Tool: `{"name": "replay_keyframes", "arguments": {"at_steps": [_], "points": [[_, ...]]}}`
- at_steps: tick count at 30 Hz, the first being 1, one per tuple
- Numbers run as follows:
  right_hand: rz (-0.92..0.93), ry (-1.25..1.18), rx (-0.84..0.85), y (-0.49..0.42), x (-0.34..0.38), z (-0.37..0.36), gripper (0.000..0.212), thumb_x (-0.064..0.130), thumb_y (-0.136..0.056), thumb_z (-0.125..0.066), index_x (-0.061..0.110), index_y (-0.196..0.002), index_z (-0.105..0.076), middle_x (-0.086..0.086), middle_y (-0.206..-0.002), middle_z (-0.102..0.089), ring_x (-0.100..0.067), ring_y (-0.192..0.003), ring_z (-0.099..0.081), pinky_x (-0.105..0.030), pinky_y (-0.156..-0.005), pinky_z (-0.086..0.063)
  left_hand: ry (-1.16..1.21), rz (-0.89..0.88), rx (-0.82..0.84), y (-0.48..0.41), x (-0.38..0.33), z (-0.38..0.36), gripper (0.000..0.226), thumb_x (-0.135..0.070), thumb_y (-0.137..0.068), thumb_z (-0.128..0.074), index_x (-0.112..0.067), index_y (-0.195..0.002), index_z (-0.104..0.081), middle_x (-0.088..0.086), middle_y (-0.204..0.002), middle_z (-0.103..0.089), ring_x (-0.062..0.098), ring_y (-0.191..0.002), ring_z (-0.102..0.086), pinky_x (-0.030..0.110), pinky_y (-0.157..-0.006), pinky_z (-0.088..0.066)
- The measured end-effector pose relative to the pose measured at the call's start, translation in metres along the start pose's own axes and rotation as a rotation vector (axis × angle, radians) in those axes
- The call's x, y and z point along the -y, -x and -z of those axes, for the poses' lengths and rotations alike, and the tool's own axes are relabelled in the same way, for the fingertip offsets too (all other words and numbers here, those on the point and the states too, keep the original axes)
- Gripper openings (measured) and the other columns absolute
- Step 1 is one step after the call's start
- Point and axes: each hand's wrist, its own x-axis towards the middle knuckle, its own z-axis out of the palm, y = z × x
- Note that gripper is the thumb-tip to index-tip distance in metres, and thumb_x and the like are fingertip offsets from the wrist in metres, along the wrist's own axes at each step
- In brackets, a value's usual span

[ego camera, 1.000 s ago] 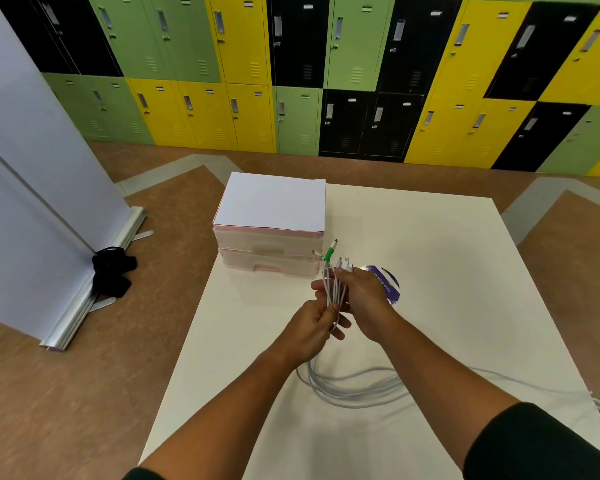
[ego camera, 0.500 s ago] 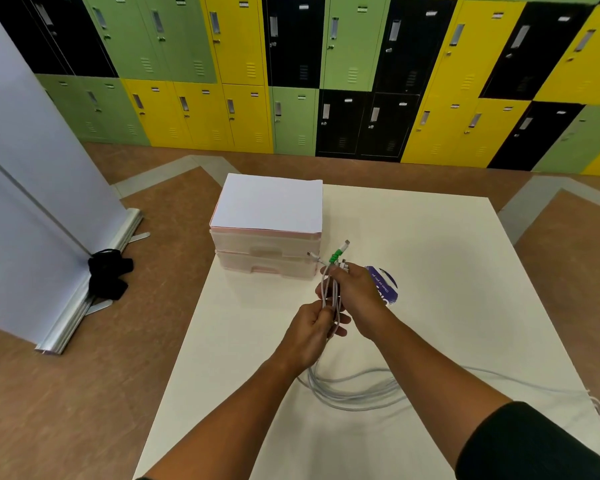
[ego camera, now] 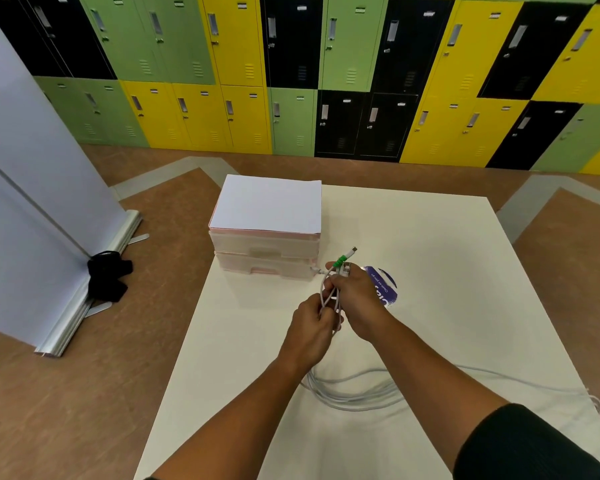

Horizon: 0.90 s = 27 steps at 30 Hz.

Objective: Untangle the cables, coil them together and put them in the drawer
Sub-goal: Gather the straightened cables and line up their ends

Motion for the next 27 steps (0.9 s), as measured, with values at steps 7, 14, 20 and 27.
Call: {"name": "replay_keyframes", "arguments": {"at_steps": [7, 14, 20, 27], "points": [[-0.059, -0.252, -0.008, -0.007, -0.001, 0.009, 0.031, -0.004, -0.095, -0.044, 0.011, -0.113, -0.064, -0.004, -0.079, -0.061, -0.019, -0.075, -0.058, -0.053, -0.083, -0.052, 0.248, 0.050, -0.040, 0.002, -0.002, -0.002, 0.036, -0.003, -0.100, -0.032, 0.000, -0.094, -0.067, 0.015, -0.085, -0.071, 0.024, -0.075, -0.068, 0.032, -0.070, -0.057], [-0.173, -0.455, -0.010, -0.007, 0.000, 0.015, 0.026, -0.002, -0.092, -0.043, 0.010, -0.105, -0.062, -0.005, -0.076, -0.053, -0.018, -0.069, -0.060, -0.060, -0.095, -0.049, 0.363, 0.057, -0.050, 0.004, 0.004, -0.003, 0.040, -0.007, -0.105, -0.031, -0.012, -0.098, -0.070, 0.013, -0.090, -0.075, 0.033, -0.084, -0.070, 0.039, -0.078, -0.059], [-0.131, -0.363, -0.073, -0.007, -0.003, 0.013, 0.006, 0.014, -0.096, -0.060, 0.010, -0.093, -0.058, -0.003, -0.073, -0.049, -0.018, -0.070, -0.057, -0.049, -0.077, -0.053, 0.140, 0.004, 0.021, 0.001, 0.003, -0.003, 0.037, -0.020, -0.090, -0.036, -0.018, -0.090, -0.073, 0.007, -0.084, -0.074, 0.026, -0.082, -0.070, 0.045, -0.081, -0.056], [-0.069, -0.270, -0.088, -0.002, 0.001, 0.010, 0.015, 0.022, -0.101, -0.053, 0.013, -0.092, -0.062, -0.004, -0.072, -0.060, -0.019, -0.068, -0.061, -0.033, -0.059, -0.051, 0.072, 0.023, 0.037, -0.001, 0.003, -0.003, 0.035, -0.015, -0.095, -0.036, -0.004, -0.092, -0.068, 0.011, -0.082, -0.072, 0.026, -0.076, -0.069, 0.041, -0.074, -0.056]]}}
